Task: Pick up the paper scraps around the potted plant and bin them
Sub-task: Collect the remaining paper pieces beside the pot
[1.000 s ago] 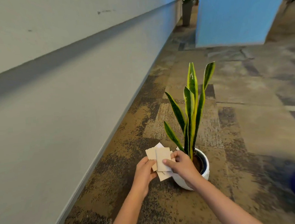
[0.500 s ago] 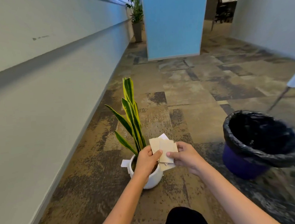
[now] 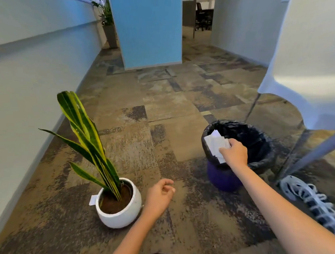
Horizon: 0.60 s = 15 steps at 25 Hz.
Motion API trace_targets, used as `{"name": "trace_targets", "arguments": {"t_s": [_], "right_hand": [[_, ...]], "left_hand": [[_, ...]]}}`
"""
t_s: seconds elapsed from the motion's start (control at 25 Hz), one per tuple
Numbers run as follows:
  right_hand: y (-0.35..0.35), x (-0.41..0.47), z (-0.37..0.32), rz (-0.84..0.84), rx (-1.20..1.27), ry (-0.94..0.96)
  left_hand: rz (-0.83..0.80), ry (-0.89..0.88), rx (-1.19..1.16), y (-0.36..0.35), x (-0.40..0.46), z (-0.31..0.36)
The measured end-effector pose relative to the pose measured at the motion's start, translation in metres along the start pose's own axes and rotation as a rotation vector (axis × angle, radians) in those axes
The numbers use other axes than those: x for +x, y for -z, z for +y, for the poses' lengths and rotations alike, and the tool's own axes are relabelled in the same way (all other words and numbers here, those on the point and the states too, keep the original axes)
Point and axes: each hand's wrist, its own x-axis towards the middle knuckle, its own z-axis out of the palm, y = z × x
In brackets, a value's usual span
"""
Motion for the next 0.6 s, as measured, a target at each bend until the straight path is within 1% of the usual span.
{"name": "trace_targets", "arguments": {"t_s": [0.12,0.28,0.36,0.48,0.6], "right_hand": [[0.010,0.023,0.034,0.101,-0.190,-0.035],[-0.001,0.034,0.046,0.148,-0.289,0.053],[-0.006,0.040,0.042,0.144,-0.326,0.090],[-0.012,0.049,0.034,0.087,-0.397,0.109],[-0.019,0.048,0.027,0.095,-0.336,0.089]], "left_hand": [[0.018,0.024,0.068,0.001,-0.005,-0.025],[0.067,0.073,0.107,0.020,-0.017,-0.059],[0.085,0.096,0.115,0.034,-0.022,-0.070],[0.127,0.130,0.075,0.056,-0.027,-0.084],[0.156,0.164,0.056,0.070,-0.033,-0.098]]}}
